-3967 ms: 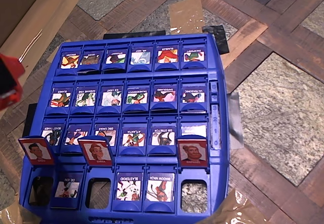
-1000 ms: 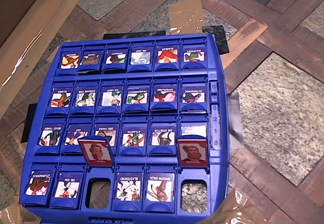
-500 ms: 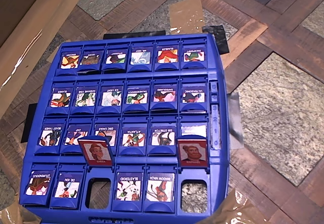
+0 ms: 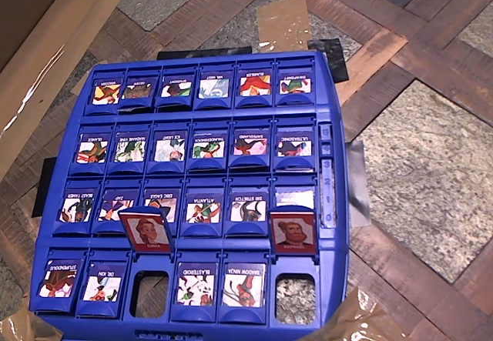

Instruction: Flip A0.

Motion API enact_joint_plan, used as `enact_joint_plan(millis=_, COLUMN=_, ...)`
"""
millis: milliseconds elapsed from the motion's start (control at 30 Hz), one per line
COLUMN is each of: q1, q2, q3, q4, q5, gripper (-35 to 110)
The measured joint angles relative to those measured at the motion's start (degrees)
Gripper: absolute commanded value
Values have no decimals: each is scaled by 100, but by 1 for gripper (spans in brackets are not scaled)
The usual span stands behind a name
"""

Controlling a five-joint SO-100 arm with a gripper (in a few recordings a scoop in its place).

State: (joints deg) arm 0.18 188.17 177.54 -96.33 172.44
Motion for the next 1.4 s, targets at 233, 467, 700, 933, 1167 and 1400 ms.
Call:
enact_joint_plan(millis=233, q1=-167, q2=0, q3=97, q4=-932, q5=193, gripper=0)
enact_joint_plan(millis=467, q1=-176, q2=44, q3=185, q4=-1397, q5=211, gripper=0)
enact_joint_plan(millis=700, q1=-185, q2=53, q3=193, q4=-1424, q5=211, gripper=0)
enact_joint_plan(millis=933, q1=-176, q2=62, q3=193, q4=-1441, q5=211, gripper=0)
enact_joint_plan(millis=1167, q1=-176, q2=62, q3=193, q4=-1441, q5=211, gripper=0)
enact_joint_plan(millis=1400, q1=-176, q2=62, q3=193, q4=-1441, q5=211, gripper=0)
